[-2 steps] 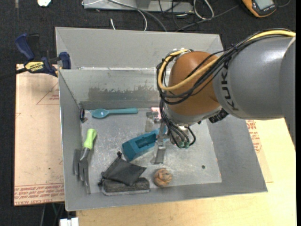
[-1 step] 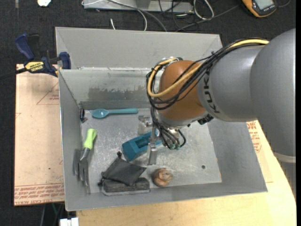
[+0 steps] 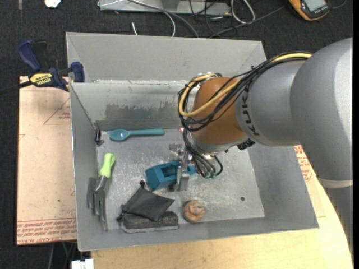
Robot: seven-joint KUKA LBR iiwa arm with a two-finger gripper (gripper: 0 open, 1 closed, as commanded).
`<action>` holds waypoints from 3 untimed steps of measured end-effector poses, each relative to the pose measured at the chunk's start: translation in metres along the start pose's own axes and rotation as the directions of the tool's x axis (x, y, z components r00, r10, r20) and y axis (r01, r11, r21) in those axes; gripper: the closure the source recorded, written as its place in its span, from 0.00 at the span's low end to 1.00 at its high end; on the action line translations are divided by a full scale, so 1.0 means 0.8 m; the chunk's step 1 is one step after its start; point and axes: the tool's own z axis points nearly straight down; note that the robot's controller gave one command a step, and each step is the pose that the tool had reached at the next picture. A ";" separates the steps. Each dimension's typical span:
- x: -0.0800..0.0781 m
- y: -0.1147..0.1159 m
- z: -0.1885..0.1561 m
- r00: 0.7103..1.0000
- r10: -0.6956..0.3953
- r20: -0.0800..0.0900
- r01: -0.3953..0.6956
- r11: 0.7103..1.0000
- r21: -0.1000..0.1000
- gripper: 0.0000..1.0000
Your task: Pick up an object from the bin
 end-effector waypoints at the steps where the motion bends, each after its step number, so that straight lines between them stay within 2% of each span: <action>1: 0.000 0.000 0.000 1.000 0.000 0.000 0.000 1.000 0.000 1.00; 2: 0.001 0.001 -0.073 1.000 -0.007 -0.013 0.007 1.000 0.001 1.00; 3: 0.018 0.019 -0.167 0.999 -0.027 -0.018 0.027 1.000 0.002 1.00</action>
Offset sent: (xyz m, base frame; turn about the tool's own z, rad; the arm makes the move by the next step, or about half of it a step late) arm 0.0064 0.0001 0.1923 -0.0224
